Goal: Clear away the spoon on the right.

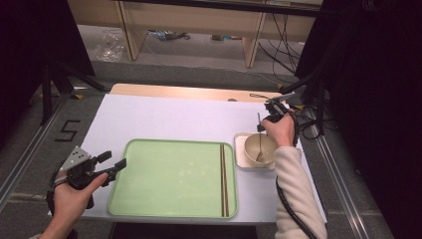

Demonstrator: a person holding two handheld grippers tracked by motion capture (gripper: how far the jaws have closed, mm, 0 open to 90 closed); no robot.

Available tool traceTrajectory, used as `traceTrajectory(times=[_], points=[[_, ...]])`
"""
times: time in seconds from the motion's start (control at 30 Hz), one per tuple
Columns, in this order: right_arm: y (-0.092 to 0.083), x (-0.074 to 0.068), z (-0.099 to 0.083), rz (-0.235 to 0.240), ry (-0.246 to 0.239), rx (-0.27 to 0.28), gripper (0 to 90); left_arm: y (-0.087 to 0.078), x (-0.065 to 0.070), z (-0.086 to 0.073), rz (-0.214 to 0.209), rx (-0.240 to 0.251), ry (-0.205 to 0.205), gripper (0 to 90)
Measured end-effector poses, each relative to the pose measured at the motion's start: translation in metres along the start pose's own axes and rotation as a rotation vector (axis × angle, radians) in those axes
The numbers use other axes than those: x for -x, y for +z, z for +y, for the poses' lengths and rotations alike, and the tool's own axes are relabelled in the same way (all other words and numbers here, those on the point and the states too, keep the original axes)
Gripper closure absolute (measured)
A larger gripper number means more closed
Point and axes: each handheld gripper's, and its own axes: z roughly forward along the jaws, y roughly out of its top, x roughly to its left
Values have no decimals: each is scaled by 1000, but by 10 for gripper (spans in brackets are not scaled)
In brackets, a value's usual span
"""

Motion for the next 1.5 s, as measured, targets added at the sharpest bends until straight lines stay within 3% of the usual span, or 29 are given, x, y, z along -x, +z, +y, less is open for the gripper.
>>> traceTrajectory(times=[0.13, 0.17, 0.2, 0.3, 0.33, 0.37, 0.4, 0.43, 0.6, 0.63, 0.67, 0.7, 0.73, 0.8, 0.83, 0.9, 0.93, 1.03, 1.1, 1.13, 1.2, 1.23, 1.27, 1.3, 1.33, 1.47, 1.5], points=[[-2, -3, 1, -3, 29, 5, 900, 0, 0, 0, -2, -1, 1, 318], [-4, -4, 1, -9, 28, 9, 900, 0, 0, 0, -1, -1, 2, 318], [-5, -2, 1, -15, -2, 20, 900, 0, 0, 0, -1, -1, 1, 318], [-10, -5, 1, -23, 20, 21, 900, 0, 0, 0, -2, -2, 1, 318], [-11, -4, 2, -29, 8, 28, 900, 0, 0, 0, -2, -1, 0, 319], [-13, -7, 2, -32, 35, 30, 900, 0, 0, 0, -2, -1, 1, 319], [-15, -4, 1, -37, -5, 23, 900, 0, 0, 0, -2, -2, 1, 318], [-16, -6, 2, -35, 17, 38, 900, 0, 0, 0, -2, -2, 1, 318], [-24, -7, 2, -35, 15, 42, 900, 0, 0, 0, -1, -1, 2, 318], [-26, -10, 2, -31, 48, 55, 900, 0, 0, 0, -2, -2, 1, 319], [-29, -8, 2, -38, 8, 58, 900, 0, 0, 0, -2, -2, 1, 318], [-31, -9, 2, -33, 22, 57, 900, 0, 0, 0, -2, -2, 1, 318], [-32, -7, 2, -36, -19, 69, 900, 0, 0, 0, -2, -1, 0, 319], [-37, -9, 2, -38, -19, 75, 900, 0, 0, 0, -2, -1, 1, 319], [-38, -12, 2, -38, 12, 76, 900, 0, 0, 0, -2, -2, 1, 318], [-41, -13, 2, -41, -16, 86, 900, 0, 0, 0, -2, -2, 1, 318], [-42, -15, 2, -40, 2, 79, 900, 0, 0, 0, -2, -2, 2, 319], [-46, -18, 2, -35, -5, 79, 900, 0, 0, 0, -1, -1, 1, 319], [-49, -18, 2, -33, -33, 97, 900, 0, 0, 0, -2, -1, 0, 319], [-51, -21, 2, -27, -2, 90, 900, 0, 0, 0, -2, -2, 1, 319], [-56, -22, 1, -33, -15, 104, 900, 0, 0, 0, -2, -1, 1, 318], [-57, -21, 1, -24, -43, 110, 900, 0, 0, 0, -2, -2, 1, 319], [-59, -25, 1, -21, 1, 116, 900, 0, 0, 0, -3, -2, 1, 319], [-61, -27, 1, -14, 11, 123, 900, 0, 0, 0, -3, -2, 1, 319], [-63, -26, 1, -23, -23, 116, 900, 0, 0, 0, -3, -2, 1, 319], [-68, -32, 0, -6, -9, 122, 900, 0, 0, 0, -2, -2, 0, 319], [-69, -31, 0, -5, -39, 126, 900, 0, 0, 0, -3, -2, 1, 318]])
